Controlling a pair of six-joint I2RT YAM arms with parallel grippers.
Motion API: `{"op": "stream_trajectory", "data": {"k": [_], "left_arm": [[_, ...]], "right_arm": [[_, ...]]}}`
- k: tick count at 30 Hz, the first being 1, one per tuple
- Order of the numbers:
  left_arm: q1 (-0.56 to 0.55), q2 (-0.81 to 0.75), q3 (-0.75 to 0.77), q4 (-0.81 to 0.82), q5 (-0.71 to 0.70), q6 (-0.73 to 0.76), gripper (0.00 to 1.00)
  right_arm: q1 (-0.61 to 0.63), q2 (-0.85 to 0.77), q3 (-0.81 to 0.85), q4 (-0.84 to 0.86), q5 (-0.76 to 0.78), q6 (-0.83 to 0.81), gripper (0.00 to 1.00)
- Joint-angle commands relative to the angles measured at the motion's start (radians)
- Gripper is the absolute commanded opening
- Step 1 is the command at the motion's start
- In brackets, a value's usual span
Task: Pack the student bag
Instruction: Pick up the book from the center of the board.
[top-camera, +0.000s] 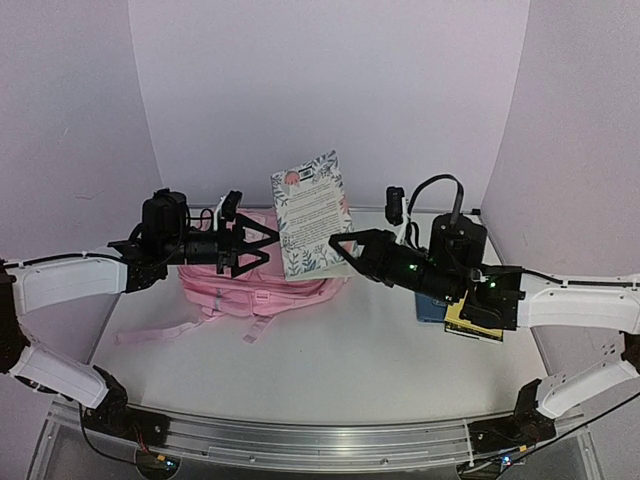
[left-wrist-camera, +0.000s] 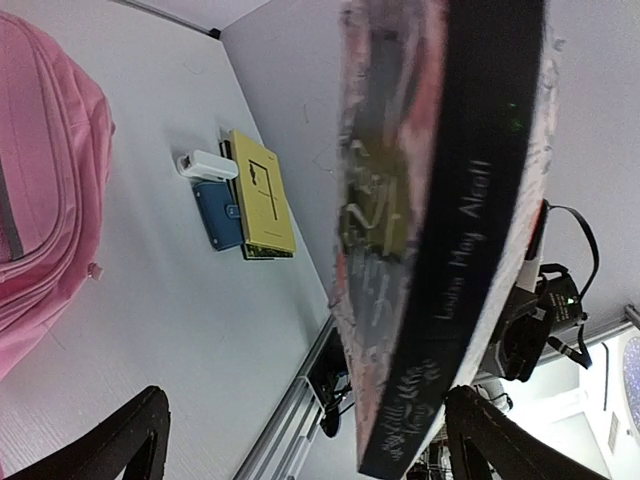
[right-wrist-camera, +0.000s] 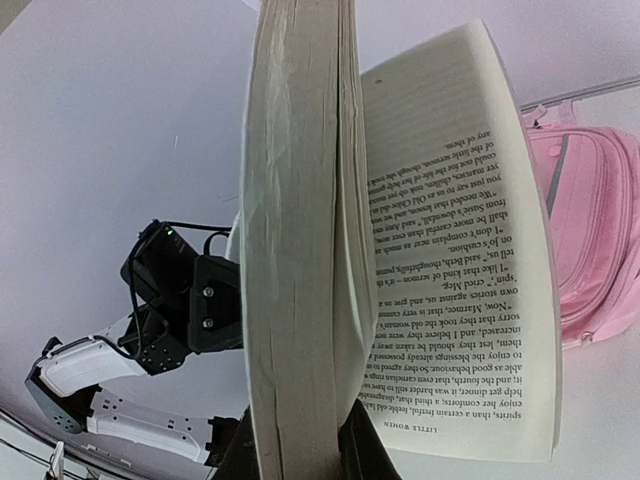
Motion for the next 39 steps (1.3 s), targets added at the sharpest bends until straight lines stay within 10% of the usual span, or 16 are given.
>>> {"op": "stream_trajectory", "data": {"k": [1,8,20,26,32,39], "left_arm": [[-0.040,0.008,0.030,0.202,0.036,-0.025,0.93],[-0.042,-0.027,0.015,0.157,0.004,-0.003,0.91],[-0.043,-0.009,0.017,0.218,-0.008,-0.045,0.40],[-0.042,-0.043,0.005,0.116,-0.073,-0.016,0.06],[-0.042,-0.051,0.053,-0.074,-0.107,0.068,0.00],[-0.043,0.019,0.189,-0.366,0.049,0.325,0.00]], "right_arm": [[0.007,0.037,0.010,0.233,-0.074,0.021,0.00],[0.007,0.017,-0.024,0.259,-0.043,0.028,0.00],[0.006,0.026,-0.039,0.280,-0.050,0.032,0.02],[0.006,-0.028,-0.071,0.164,0.122,0.025,0.41],[-0.004,-0.066,0.052,-0.268,0.404,-0.074,0.86],[-0.042,-0.051,0.157,-0.404,0.228,-0.326,0.98]]}}
